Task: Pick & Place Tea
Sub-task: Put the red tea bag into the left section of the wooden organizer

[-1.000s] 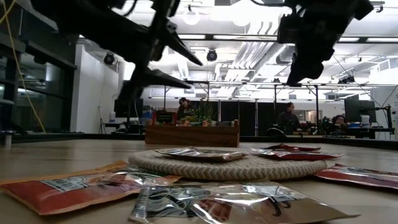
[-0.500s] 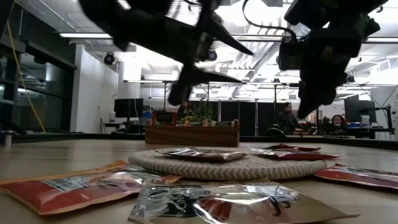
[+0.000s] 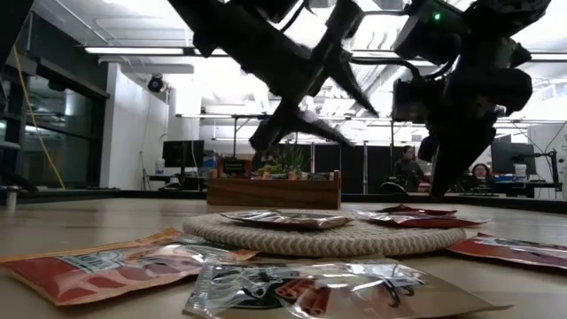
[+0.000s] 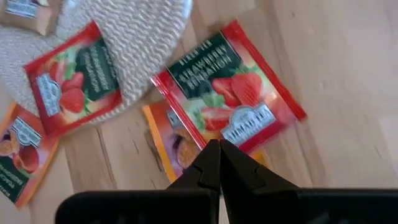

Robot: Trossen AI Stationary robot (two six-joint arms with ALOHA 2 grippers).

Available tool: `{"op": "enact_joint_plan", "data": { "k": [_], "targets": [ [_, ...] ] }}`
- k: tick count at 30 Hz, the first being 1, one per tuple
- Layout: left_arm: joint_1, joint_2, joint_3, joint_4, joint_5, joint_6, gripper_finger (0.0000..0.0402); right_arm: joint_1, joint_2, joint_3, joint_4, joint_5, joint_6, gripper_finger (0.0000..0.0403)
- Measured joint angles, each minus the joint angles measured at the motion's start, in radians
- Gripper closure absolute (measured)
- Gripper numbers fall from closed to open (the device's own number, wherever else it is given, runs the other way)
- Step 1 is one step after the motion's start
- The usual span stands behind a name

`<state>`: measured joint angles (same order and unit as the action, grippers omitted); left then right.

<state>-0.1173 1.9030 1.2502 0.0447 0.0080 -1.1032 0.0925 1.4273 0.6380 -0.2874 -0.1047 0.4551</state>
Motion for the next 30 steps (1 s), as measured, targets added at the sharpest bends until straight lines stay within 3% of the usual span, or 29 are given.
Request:
{"op": "enact_joint_plan", "data": {
  "k": [12,22,30],
  "targets": [
    [0.000,0.000,-0.001,-0.088,-0.071,0.040,0.0213,-0.010,0.081,0.000,0.045,-0.001,-0.008,0.0403],
    [0.000,0.000,-0.001,-0.095,-0.112,-0.063,0.0213,-0.023,0.121,0.004,0.060,-0.002,0.097,0.0403],
    [0.000,0.068,-0.004,-0.098,-0.113,-0.255,0.0213,-0.027,0.122,0.002,0.072,0.020,0.129,0.0403]
  ]
}}
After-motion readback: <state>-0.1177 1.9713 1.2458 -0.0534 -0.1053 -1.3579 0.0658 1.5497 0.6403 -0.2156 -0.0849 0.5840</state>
